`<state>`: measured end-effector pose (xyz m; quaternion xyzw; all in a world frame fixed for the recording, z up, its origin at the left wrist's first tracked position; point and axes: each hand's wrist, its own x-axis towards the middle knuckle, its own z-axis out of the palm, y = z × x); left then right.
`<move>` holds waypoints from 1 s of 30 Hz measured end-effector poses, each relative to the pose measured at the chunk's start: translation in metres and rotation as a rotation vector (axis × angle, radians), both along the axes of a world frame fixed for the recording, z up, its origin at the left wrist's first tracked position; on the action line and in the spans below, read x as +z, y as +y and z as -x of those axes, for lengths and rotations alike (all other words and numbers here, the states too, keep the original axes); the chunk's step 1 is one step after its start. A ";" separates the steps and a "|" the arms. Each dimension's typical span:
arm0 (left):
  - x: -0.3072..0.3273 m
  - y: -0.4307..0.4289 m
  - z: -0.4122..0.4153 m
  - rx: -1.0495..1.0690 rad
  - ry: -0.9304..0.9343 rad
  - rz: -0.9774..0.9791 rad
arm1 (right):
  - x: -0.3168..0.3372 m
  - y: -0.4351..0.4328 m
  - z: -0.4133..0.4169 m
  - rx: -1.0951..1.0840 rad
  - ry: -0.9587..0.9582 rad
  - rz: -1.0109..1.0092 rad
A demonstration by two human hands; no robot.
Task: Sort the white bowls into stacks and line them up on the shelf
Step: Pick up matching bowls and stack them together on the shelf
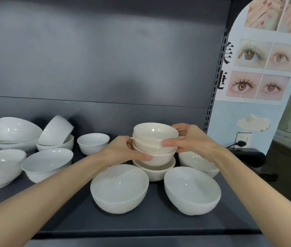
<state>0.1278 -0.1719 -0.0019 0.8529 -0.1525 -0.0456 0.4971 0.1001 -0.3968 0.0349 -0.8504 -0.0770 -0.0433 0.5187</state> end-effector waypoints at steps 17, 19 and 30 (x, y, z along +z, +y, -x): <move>-0.006 -0.015 0.018 0.041 -0.052 -0.180 | -0.023 -0.012 -0.013 0.092 0.034 0.010; -0.007 -0.013 0.017 0.040 -0.048 -0.186 | -0.023 -0.011 -0.012 0.095 0.039 0.019; -0.010 -0.009 0.011 0.007 -0.052 -0.204 | -0.026 -0.011 -0.011 0.091 0.048 0.002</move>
